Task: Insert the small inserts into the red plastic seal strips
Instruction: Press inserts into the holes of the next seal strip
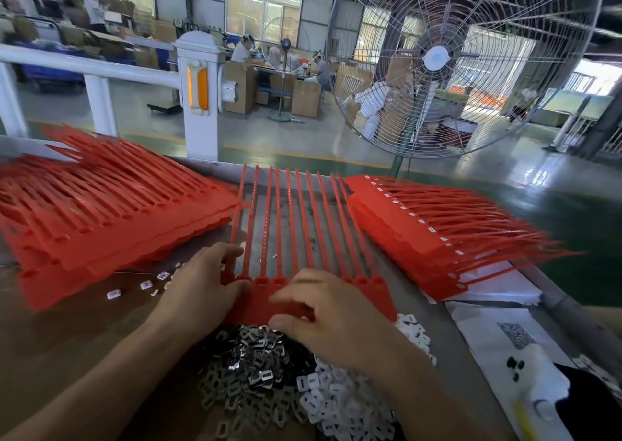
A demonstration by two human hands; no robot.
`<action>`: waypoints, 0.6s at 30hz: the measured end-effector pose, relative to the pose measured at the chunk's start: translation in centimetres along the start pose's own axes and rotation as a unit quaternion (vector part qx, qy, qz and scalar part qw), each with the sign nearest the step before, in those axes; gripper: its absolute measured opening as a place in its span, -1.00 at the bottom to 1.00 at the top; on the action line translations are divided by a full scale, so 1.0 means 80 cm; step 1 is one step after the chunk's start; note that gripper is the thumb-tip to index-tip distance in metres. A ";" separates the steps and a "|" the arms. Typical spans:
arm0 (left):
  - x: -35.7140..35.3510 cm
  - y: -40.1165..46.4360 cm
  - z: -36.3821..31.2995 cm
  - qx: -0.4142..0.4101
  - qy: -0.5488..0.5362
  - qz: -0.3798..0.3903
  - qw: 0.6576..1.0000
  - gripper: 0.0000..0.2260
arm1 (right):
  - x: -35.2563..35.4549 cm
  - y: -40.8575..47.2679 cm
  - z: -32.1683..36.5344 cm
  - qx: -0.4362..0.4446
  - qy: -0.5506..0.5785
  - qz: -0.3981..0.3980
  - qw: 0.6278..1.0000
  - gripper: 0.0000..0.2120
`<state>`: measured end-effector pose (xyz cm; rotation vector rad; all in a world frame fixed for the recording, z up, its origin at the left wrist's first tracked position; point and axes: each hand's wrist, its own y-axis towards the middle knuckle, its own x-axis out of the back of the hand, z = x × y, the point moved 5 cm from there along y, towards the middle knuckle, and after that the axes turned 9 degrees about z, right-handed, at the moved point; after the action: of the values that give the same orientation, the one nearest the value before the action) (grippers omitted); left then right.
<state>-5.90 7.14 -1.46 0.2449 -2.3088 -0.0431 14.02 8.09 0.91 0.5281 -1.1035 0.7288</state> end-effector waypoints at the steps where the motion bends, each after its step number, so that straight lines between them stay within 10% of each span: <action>1: 0.000 -0.001 0.000 0.001 0.001 -0.001 1.000 -0.50 | -0.004 0.001 0.004 0.006 -0.003 0.018 1.000 -0.59; 18: 0.004 -0.006 -0.011 0.005 0.011 -0.001 1.000 -0.54 | -0.011 -0.001 0.020 0.044 0.020 0.066 0.997 -0.78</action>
<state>-5.41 6.64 -0.72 0.2522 -2.2869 -0.0308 12.90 6.66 0.69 0.5166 -1.0791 0.9030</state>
